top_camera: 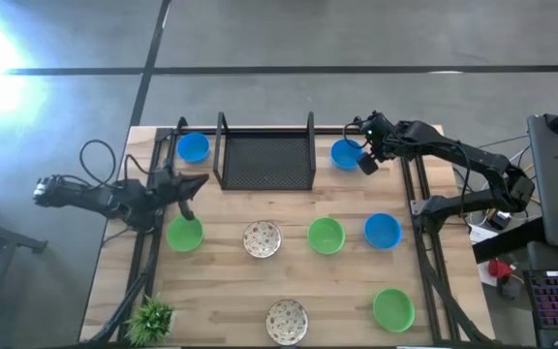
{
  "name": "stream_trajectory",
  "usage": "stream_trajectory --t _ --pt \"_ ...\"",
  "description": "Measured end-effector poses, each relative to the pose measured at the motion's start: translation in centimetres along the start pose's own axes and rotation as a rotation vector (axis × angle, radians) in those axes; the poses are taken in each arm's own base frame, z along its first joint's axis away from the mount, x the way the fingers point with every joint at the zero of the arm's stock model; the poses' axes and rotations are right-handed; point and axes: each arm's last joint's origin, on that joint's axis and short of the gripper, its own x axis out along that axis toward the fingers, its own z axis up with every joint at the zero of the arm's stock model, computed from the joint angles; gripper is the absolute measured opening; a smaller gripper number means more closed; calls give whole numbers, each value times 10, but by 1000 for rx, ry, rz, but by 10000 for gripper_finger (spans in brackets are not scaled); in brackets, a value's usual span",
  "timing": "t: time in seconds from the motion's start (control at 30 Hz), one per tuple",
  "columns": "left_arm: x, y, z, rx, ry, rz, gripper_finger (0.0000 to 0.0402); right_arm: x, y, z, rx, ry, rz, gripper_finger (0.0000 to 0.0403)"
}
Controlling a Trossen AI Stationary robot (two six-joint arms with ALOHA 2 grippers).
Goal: Pick & Place Mini bowls
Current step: Put the top white bowl on the shelf
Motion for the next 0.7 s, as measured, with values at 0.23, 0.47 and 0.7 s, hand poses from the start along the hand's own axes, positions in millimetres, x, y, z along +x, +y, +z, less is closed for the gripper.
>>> stream_trajectory --t 0.23,0.47,0.7 --pt "19 -16 29 17 46 45 0 0 0 0 -16 -1 0 12" --pt "37 -30 53 -41 115 110 0 -4 0 0 -70 -13 7 12" --pt "61 -41 69 -136 204 226 0 -29 2 15 -150 -111 34 12"
